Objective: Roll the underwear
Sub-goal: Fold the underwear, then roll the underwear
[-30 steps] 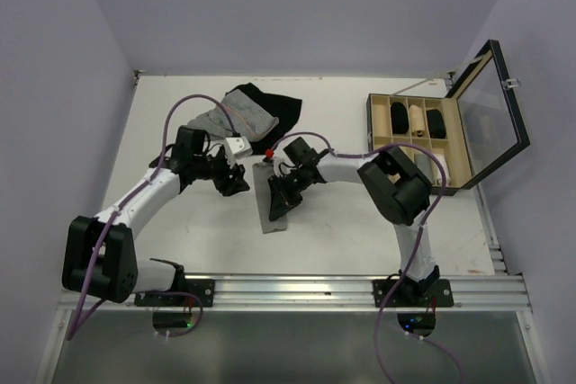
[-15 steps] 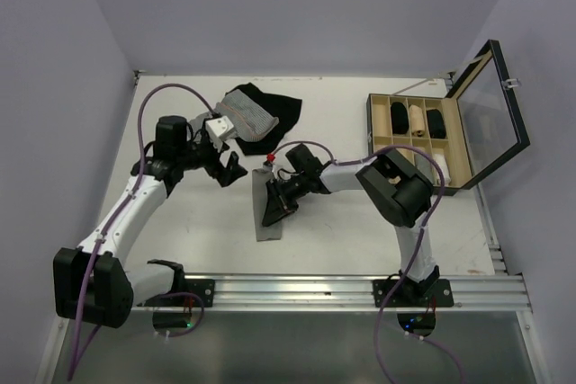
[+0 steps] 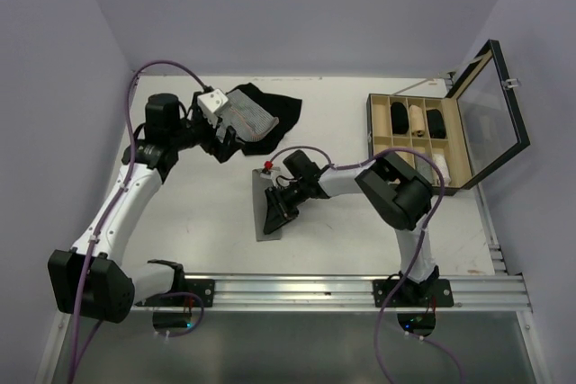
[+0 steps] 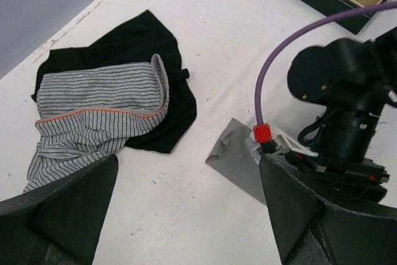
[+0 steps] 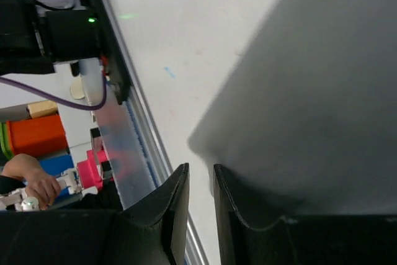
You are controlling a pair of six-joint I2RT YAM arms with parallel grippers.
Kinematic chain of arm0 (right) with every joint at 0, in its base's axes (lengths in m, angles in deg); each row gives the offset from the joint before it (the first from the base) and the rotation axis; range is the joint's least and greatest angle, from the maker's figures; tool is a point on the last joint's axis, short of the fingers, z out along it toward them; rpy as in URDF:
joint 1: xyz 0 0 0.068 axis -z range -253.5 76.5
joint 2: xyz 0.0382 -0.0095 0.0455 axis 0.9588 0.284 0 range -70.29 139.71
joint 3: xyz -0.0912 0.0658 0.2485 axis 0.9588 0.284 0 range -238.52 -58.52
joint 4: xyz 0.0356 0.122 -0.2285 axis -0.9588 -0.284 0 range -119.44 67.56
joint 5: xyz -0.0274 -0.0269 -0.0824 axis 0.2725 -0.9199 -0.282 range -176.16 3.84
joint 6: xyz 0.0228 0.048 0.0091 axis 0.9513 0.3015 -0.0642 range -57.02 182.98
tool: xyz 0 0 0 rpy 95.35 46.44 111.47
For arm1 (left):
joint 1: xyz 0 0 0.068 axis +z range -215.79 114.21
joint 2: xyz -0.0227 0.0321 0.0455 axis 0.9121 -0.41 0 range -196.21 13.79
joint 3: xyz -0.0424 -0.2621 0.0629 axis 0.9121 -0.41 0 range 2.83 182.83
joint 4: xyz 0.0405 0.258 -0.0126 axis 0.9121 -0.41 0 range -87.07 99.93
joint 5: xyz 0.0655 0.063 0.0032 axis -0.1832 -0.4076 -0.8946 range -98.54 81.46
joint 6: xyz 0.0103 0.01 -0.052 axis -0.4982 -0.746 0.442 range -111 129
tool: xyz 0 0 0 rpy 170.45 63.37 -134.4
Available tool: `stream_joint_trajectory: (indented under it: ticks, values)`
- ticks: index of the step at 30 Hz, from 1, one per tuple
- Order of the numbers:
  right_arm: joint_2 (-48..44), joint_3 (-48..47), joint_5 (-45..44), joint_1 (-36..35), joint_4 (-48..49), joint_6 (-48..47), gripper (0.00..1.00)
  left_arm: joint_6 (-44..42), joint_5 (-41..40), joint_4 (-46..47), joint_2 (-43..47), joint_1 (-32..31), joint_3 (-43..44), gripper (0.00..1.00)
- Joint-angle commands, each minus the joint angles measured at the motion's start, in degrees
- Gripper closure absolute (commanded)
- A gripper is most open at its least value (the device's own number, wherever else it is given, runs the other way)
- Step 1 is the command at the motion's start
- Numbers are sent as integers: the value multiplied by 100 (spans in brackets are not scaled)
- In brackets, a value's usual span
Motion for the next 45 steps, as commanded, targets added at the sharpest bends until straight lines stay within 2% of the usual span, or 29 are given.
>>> stream_joint_trajectory:
  ticks: [1, 6, 11, 12, 14, 18, 23, 30, 34, 37, 42, 45]
  values:
    - [301, -73, 91, 6, 36, -81, 74, 163, 278, -117, -68, 51, 283, 0]
    - [460, -91, 169, 6, -8, -231, 73, 401, 814, 656, 300, 60, -366, 0]
    - [-189, -670, 346, 190, -200, -169, 73, 41, 710, 350, 292, 69, -464, 0]
    - [-338, -793, 346, 313, -262, -204, 73, -430, 779, 1, 266, 60, -420, 0]
    - [-401, -1101, 302, 471, -307, -239, 73, -671, 1086, -64, 318, 138, -525, 0]
    - [-103, -1444, 275, 919, -333, -187, 73, -566, 1368, 156, 196, 227, -657, 0]
    - [328, -1638, 328, 1052, -61, 85, 73, -522, 1369, 322, -24, 236, -613, 11]
    - [522, -1410, 522, 1043, 651, 534, 74, -443, 1325, 718, -235, 227, -622, 14]
    - [741, -1514, 355, 1061, 57, -35, 74, -680, 1439, 684, -279, 227, -815, 20]
    - [995, -1655, 161, 1061, -498, -546, 75, -1442, 1483, 315, -253, 192, -1008, 35]
    - [1005, -1761, -191, 1035, -1211, -1338, 75, -3295, 781, -545, 150, -474, -1658, 39]
    - [611, -1875, -243, 1035, -1440, -1382, 73, -3886, 648, -741, 510, -756, -2010, 39]
